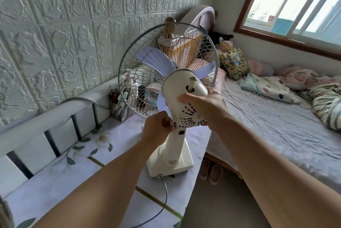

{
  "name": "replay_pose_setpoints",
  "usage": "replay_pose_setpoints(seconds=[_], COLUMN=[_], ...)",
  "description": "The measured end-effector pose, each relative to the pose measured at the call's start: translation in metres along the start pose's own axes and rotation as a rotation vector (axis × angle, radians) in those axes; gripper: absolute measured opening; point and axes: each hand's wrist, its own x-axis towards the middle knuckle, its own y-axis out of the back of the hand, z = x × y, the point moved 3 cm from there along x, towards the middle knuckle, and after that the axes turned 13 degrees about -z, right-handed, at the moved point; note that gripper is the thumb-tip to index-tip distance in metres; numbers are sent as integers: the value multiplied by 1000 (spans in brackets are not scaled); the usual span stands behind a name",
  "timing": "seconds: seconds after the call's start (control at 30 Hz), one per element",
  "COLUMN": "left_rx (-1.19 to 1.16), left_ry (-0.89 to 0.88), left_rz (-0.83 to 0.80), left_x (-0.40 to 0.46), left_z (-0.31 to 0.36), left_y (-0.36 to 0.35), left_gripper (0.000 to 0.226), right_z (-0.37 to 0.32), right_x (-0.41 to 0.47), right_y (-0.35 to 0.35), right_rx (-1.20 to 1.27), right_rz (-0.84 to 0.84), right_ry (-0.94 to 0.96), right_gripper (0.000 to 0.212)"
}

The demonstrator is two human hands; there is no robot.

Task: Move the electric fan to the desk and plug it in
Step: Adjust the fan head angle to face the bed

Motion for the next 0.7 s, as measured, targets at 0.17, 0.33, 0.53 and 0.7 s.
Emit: replay_pose_setpoints(seconds=[0.17, 0.33, 0.53, 0.7], left_rx=[-537, -860, -1011, -717], left_ry=[408, 756, 769, 487], left_rz=[-217, -459, -428, -370], left_x=[-12, -14, -6, 3], left_z=[0, 3, 3, 2], left_y=[1, -11, -8, -4], left_gripper=[36, 61, 30, 25], right_z=[-1, 0, 1, 1], right_x=[-1, 0, 2, 1], right_y=[0, 0, -1, -1], right_rx=[7, -1, 9, 39], right_rz=[-9, -13, -12, -18], right_ry=[8, 9, 10, 11], right_gripper=[73, 73, 75, 72])
